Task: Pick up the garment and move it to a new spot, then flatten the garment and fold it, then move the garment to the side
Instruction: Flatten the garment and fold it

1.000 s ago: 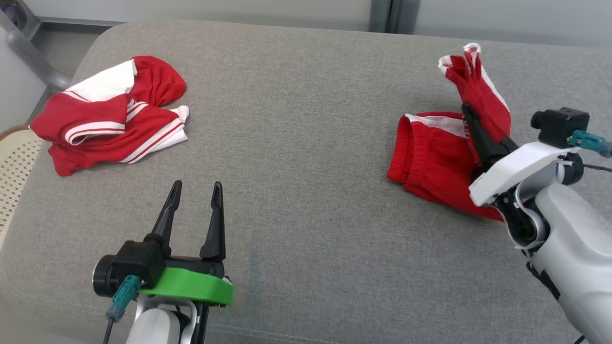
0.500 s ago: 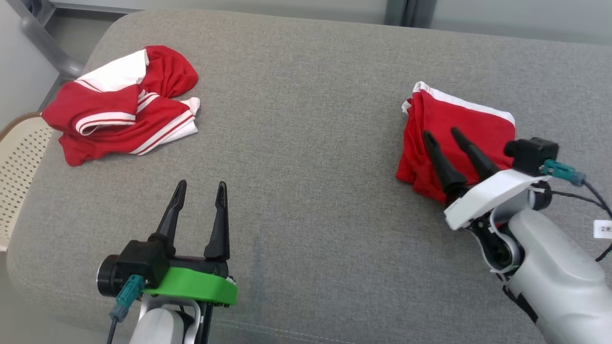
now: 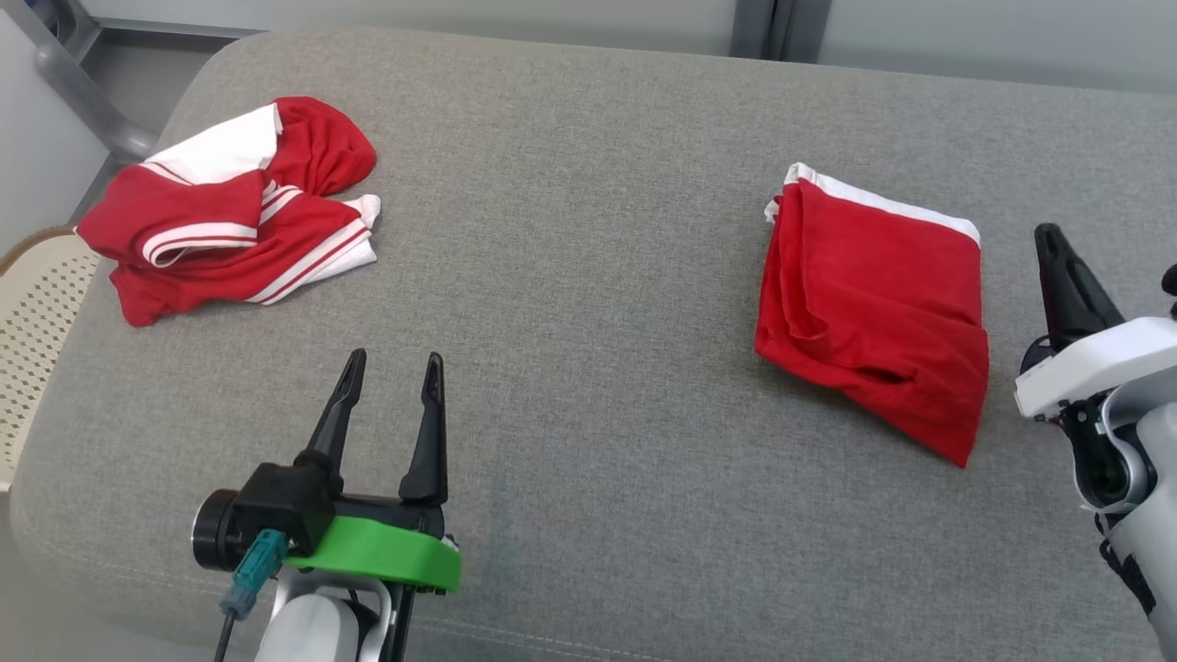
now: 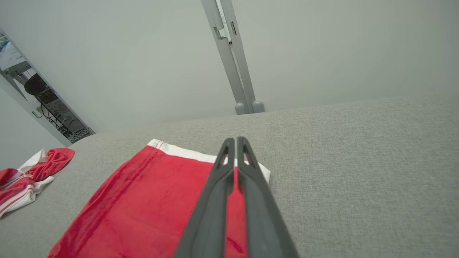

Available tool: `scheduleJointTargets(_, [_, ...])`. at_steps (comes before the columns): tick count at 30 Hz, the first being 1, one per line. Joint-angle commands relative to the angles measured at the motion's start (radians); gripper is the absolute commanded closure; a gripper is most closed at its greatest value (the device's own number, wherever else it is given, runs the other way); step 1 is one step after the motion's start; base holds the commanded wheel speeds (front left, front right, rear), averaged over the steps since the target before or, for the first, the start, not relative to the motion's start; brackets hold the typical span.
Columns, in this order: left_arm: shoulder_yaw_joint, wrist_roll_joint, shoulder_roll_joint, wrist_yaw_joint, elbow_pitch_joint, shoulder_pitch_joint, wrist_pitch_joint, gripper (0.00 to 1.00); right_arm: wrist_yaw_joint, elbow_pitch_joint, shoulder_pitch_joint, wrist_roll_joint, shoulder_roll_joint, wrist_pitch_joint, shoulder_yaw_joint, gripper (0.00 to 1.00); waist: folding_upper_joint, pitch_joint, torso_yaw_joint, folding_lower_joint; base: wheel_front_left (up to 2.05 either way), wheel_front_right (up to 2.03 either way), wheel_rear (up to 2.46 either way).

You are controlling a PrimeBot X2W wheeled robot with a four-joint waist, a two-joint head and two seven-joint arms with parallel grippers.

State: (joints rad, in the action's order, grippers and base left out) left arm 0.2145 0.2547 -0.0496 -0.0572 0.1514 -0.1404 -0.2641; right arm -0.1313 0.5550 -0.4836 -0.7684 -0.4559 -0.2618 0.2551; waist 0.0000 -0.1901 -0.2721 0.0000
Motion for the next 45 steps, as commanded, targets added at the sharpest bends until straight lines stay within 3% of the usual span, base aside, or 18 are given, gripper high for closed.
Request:
scheduleJointTargets(1, [0.001, -0.002, -0.002, -0.004, 0.000, -0.010, 0.000, 0.00, 0.001, 0.016, 0.004, 0.018, 0.007, -0.004, 0.008, 1.00, 0.0000, -0.005, -0.006, 0.0000, 0.00, 0.00, 0.00])
scheduleJointTargets(5, [0.009, -0.003, -0.002, -0.007, 0.004, -0.018, 0.000, 0.00, 0.001, 0.077, -0.019, 0.055, 0.034, -0.004, 0.038, 1.00, 0.0000, -0.014, -0.022, 0.0000, 0.00, 0.00, 0.00])
scheduleJointTargets(10, [0.024, 0.002, -0.002, -0.002, 0.005, -0.028, 0.000, 0.00, 0.001, 0.134, -0.037, 0.072, 0.120, -0.004, 0.098, 1.00, 0.0000, -0.030, -0.049, 0.0000, 0.00, 0.00, 0.00])
scheduleJointTargets(17, [0.027, 0.011, -0.002, 0.006, 0.003, -0.038, 0.000, 0.00, 0.001, 0.116, -0.025, 0.087, 0.232, -0.004, 0.193, 1.00, 0.0000, -0.045, -0.063, 0.0000, 0.00, 0.00, 0.00])
scheduleJointTargets(22, [0.026, 0.013, -0.002, 0.011, 0.007, -0.035, 0.000, 0.00, 0.001, 0.099, -0.023, 0.110, 0.276, -0.004, 0.227, 1.00, 0.0000, -0.041, -0.055, 0.0000, 0.00, 0.00, 0.00])
scheduleJointTargets(26, [0.019, 0.000, -0.002, 0.011, 0.010, -0.035, 0.000, 0.00, 0.001, 0.051, -0.035, 0.149, 0.263, -0.004, 0.187, 1.00, 0.0000, -0.031, -0.030, 0.0000, 0.00, 0.00, 0.00])
scheduleJointTargets(37, [-0.046, -0.040, -0.002, -0.006, 0.019, -0.009, 0.000, 0.00, 0.001, -0.153, 0.080, 0.271, 0.164, -0.004, -0.050, 1.00, 0.0000, 0.021, 0.091, 0.0000, 0.00, 0.00, 0.00])
scheduleJointTargets(38, [-0.052, -0.045, -0.002, -0.008, 0.019, -0.007, 0.000, 0.00, 0.001, -0.168, 0.092, 0.279, 0.160, -0.004, -0.065, 0.86, 0.0000, 0.025, 0.102, 0.0000, 0.00, 0.00, 0.00])
scheduleJointTargets(39, [-0.057, -0.049, -0.002, -0.008, 0.020, -0.004, 0.000, 0.00, 0.001, -0.182, 0.105, 0.289, 0.155, -0.004, -0.080, 0.65, 0.0000, 0.029, 0.112, 0.0000, 0.00, 0.00, 0.00])
scheduleJointTargets(40, [-0.061, -0.052, -0.002, -0.010, 0.020, -0.002, 0.000, 0.00, 0.001, -0.197, 0.119, 0.299, 0.151, -0.004, -0.094, 0.37, 0.0000, 0.032, 0.121, 0.0000, 0.00, 0.00, 0.00])
scheduleJointTargets(41, [-0.070, -0.056, -0.002, -0.013, 0.023, 0.000, 0.000, 0.00, 0.001, -0.217, 0.139, 0.312, 0.148, -0.004, -0.113, 0.00, 0.0000, 0.038, 0.135, 0.0000, 0.00, 0.00, 0.00])
scheduleJointTargets(45, [-0.090, -0.069, -0.002, -0.022, 0.029, 0.006, 0.000, 0.00, 0.001, -0.274, 0.199, 0.338, 0.150, -0.004, -0.158, 0.00, 0.0000, 0.054, 0.166, 0.0000, 0.00, 0.00, 0.00])
